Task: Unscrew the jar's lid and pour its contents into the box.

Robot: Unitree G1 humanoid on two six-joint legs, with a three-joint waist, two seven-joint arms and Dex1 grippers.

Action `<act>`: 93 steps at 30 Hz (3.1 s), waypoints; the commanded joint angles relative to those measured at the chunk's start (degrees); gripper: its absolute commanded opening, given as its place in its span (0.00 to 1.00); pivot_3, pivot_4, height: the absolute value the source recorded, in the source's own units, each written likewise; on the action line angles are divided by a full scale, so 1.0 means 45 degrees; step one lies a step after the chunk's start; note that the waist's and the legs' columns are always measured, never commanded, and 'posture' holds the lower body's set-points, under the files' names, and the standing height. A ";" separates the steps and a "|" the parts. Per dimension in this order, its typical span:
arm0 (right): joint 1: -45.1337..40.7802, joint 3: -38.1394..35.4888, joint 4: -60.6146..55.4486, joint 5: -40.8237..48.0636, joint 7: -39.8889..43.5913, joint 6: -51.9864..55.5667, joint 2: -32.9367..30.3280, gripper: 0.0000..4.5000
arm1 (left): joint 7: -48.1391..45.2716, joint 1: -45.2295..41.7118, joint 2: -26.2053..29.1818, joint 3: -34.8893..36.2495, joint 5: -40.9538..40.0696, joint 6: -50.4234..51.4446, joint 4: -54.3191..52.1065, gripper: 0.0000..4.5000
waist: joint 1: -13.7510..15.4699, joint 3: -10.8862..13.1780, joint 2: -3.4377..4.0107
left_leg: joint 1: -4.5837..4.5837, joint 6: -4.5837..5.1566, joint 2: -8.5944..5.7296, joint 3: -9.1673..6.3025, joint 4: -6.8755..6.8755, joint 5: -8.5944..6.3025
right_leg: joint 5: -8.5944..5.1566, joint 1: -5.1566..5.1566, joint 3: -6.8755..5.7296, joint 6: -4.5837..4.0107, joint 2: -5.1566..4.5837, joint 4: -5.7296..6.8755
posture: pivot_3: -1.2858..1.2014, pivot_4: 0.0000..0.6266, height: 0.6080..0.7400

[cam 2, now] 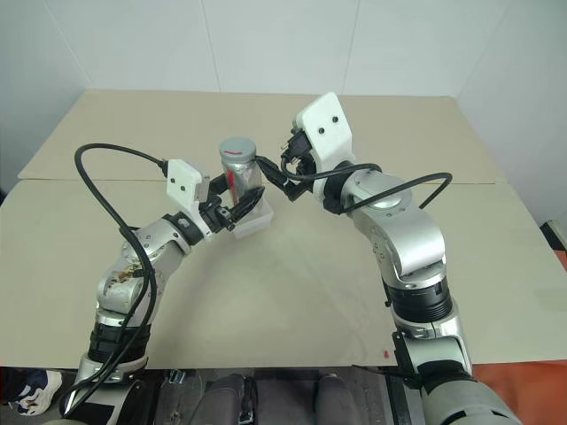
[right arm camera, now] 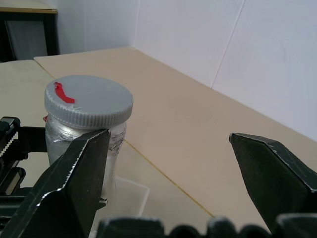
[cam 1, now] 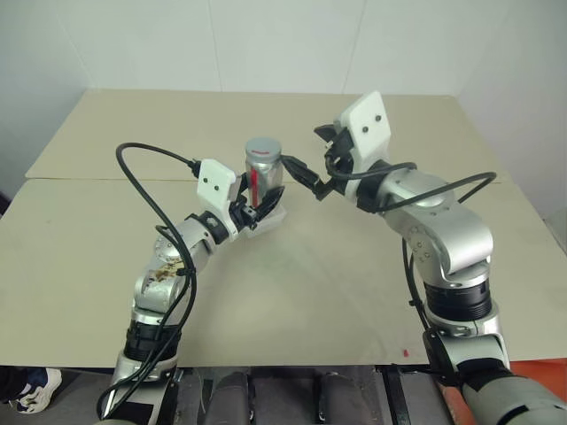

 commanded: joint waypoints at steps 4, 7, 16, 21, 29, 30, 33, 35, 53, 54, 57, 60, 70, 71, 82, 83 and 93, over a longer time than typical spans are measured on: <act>0.0386 -0.0905 -0.1160 0.1008 0.1336 0.0467 -0.1283 0.99 | -0.0121 -0.0158 0.0215 0.0102 -0.0106 -0.0242 -0.0513 0.61 | 0.0050 0.0000 0.0000 | -0.0001 0.0004 0.0000 0.0001 0.0000 -0.0002 | 0.0000 0.0004 0.0000 0.0000 -0.0001 -0.0010 | 0.52 0.24 1.00; 0.0468 -0.1240 -0.1411 0.1870 0.1900 0.0574 -0.1417 0.99 | -0.0169 -0.0165 0.0273 0.0147 -0.0132 -0.0303 -0.0410 0.61 | 0.0039 0.0000 0.0000 | 0.0000 0.0024 0.0000 -0.0002 -0.0001 -0.0014 | 0.0000 0.0005 -0.0001 0.0000 -0.0001 -0.0011 | 0.52 0.24 1.00; -0.0484 -0.1049 -0.0550 0.2886 0.1879 0.0713 -0.0242 0.99 | -0.1499 0.0107 0.0380 0.0038 -0.0572 -0.1252 -0.0269 0.61 | -0.0003 0.0000 0.0000 | 0.0005 0.0055 0.0001 -0.0003 0.0001 -0.0031 | 0.0000 0.0003 0.0000 0.0000 0.0000 0.0002 | 0.52 0.24 1.00; -0.0909 -0.0927 -0.0029 0.2930 0.1859 0.0581 0.0214 0.99 | -0.1707 0.0171 0.0401 0.0037 -0.0623 -0.1448 -0.0227 0.61 | 0.0023 0.0000 0.0000 | 0.0004 0.0016 -0.0002 0.0001 0.0002 -0.0008 | 0.0000 0.0007 -0.0002 0.0000 -0.0001 -0.0001 | 0.52 0.24 1.00; -0.1134 -0.0692 0.0280 0.2919 0.2020 0.0497 0.0489 0.99 | -0.1883 0.0270 0.0436 0.0025 -0.0701 -0.1448 -0.0327 0.61 | 0.0007 0.0000 0.0000 | 0.0004 0.0014 -0.0001 0.0000 0.0001 -0.0007 | 0.0000 0.0005 -0.0001 0.0000 -0.0001 -0.0001 | 0.52 0.24 1.00; -0.1147 -0.0666 0.0285 0.2931 0.2028 0.0492 0.0511 0.99 | -0.1876 0.0273 0.0436 0.0028 -0.0690 -0.1441 -0.0330 0.61 | 0.0006 0.0000 0.0000 | 0.0004 0.0014 -0.0001 -0.0001 0.0001 -0.0007 | 0.0000 0.0005 -0.0002 0.0000 -0.0001 0.0000 | 0.52 0.24 1.00; -0.1167 -0.0613 0.0314 0.2914 0.2036 0.0477 0.0577 0.99 | -0.1874 0.0293 0.0438 0.0025 -0.0682 -0.1429 -0.0361 0.61 | 0.0004 0.0000 0.0000 | 0.0004 0.0013 0.0000 -0.0001 0.0001 -0.0007 | 0.0000 0.0004 -0.0001 0.0000 -0.0001 -0.0001 | 0.52 0.24 1.00; -0.1212 -0.0598 0.0389 0.2877 0.2028 0.0459 0.0645 0.99 | -0.1871 0.0306 0.0441 0.0011 -0.0684 -0.1404 -0.0397 0.61 | 0.0005 0.0000 0.0000 | 0.0003 0.0012 -0.0001 -0.0001 0.0001 -0.0006 | 0.0000 0.0004 -0.0001 0.0000 -0.0001 0.0000 | 0.52 0.24 1.00; -0.1418 -0.0524 0.0766 0.2699 0.1919 0.0408 0.0854 0.61 | -0.1703 0.0419 0.0464 -0.0046 -0.0708 -0.1180 -0.0671 0.61 | 0.0001 0.0000 0.0000 | 0.0003 0.0011 -0.0001 -0.0001 0.0000 -0.0006 | 0.0000 0.0003 -0.0001 0.0000 -0.0001 0.0000 | 0.52 0.24 1.00; -0.1419 -0.0532 0.0747 0.2725 0.1946 0.0408 0.0850 0.61 | -0.1719 0.0427 0.0485 -0.0038 -0.0720 -0.1164 -0.0666 0.61 | 0.0001 0.0000 0.0000 | 0.0003 0.0011 0.0000 -0.0001 0.0000 -0.0005 | 0.0000 0.0003 -0.0001 0.0000 -0.0001 0.0000 | 0.52 0.24 1.00; -0.1444 -0.0607 0.0736 0.2769 0.1943 0.0378 0.0869 0.61 | -0.1793 0.0474 0.0555 0.0002 -0.0754 -0.1167 -0.0604 0.61 | 0.0000 0.0000 0.0000 | 0.0004 0.0012 0.0000 -0.0001 0.0000 -0.0006 | 0.0000 0.0003 -0.0001 0.0000 -0.0001 0.0001 | 0.52 0.24 1.00; -0.1600 -0.0728 0.0803 0.2784 0.1931 0.0335 0.0839 0.61 | -0.2083 0.0612 0.0743 0.0064 -0.0798 -0.1290 -0.0341 0.61 | -0.0001 0.0000 0.0000 | 0.0004 0.0012 0.0000 -0.0002 0.0000 -0.0006 | 0.0000 0.0003 -0.0002 0.0000 -0.0001 0.0000 | 0.52 0.24 1.00; -0.2283 -0.0995 0.1035 0.2937 0.2188 0.0113 0.0503 0.61 | -0.3662 0.1337 0.1124 0.0115 -0.1253 -0.1999 0.0537 0.61 | -0.0005 0.0000 0.0001 | 0.0003 0.0012 0.0002 0.0005 -0.0004 -0.0006 | 0.0000 -0.0001 -0.0006 0.0000 -0.0001 0.0001 | 0.52 0.24 1.00; -0.2346 -0.1035 0.1058 0.2945 0.2208 0.0081 0.0450 0.61 | -0.3836 0.1409 0.1172 0.0123 -0.1290 -0.2066 0.0613 0.61 | -0.0005 0.0000 0.0001 | 0.0003 0.0012 0.0001 0.0010 -0.0003 -0.0006 | 0.0000 0.0000 -0.0004 0.0000 0.0000 0.0001 | 0.52 0.24 1.00; -0.1589 -0.1227 0.1641 0.1865 0.1527 -0.0497 -0.0535 0.61 | -0.5054 0.0830 0.2570 0.1457 -0.1984 -0.2364 0.1147 0.61 | -0.0006 0.0000 0.0001 | 0.0003 0.0016 0.0002 0.0026 -0.0003 -0.0008 | 0.0000 -0.0001 -0.0005 0.0000 -0.0001 -0.0001 | 0.52 0.24 1.00; -0.1270 -0.1108 0.1680 0.1525 0.1301 -0.0599 -0.0624 0.61 | -0.5161 0.0737 0.2798 0.1661 -0.2080 -0.2330 0.1192 0.61 | -0.0006 0.0000 0.0001 | 0.0003 0.0016 0.0002 0.0029 -0.0004 -0.0008 | 0.0000 0.0000 -0.0005 0.0000 -0.0001 -0.0001 | 0.52 0.24 1.00; 0.1778 -0.0597 0.2369 -0.0399 -0.1041 -0.0985 0.0591 0.61 | -0.6133 -0.0199 0.4418 0.2655 -0.2296 -0.2469 0.2624 0.61 | -0.0036 0.0000 0.0001 | 0.0001 -0.0003 0.0003 0.0083 -0.0008 0.0003 | 0.0000 -0.0007 -0.0002 0.0000 -0.0002 -0.0003 | 0.52 0.24 1.00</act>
